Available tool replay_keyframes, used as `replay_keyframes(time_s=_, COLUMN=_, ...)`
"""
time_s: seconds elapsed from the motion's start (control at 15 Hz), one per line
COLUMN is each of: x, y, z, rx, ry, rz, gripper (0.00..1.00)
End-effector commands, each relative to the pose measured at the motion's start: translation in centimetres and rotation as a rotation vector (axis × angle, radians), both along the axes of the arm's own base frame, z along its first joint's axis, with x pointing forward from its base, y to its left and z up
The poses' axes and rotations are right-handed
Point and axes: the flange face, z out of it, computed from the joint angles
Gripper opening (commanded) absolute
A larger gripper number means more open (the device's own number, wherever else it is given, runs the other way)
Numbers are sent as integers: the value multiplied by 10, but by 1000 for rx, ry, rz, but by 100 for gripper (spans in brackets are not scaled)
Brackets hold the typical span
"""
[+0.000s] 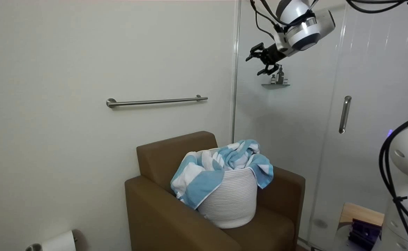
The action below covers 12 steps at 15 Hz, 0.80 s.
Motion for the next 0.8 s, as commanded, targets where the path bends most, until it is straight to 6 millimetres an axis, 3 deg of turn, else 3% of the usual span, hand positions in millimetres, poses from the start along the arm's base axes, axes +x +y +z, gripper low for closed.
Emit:
replay_keyframes(time_s=0.0, x=25, y=31, z=-70, rx=73, ry=138, rz=114, gripper=100)
replay_keyframes(time_s=0.4, x=42, y=106, z=-209, rx=63, ry=435, rz=244, gripper=100)
replay_keyframes(time_s=0.47, x=44, y=114, z=-224, rx=16, ry=473, rz=253, gripper=100)
replay_keyframes(time_s=0.53, x=46, y=103, z=-204, rx=76, ry=418, rz=245, gripper=100)
replay_keyframes(time_s=0.6, x=47, y=111, z=-220, rx=52, ry=455, rz=253, gripper=100)
replay_keyframes(time_s=0.73, x=49, y=119, z=-232, rx=38, ry=479, rz=259, gripper=100)
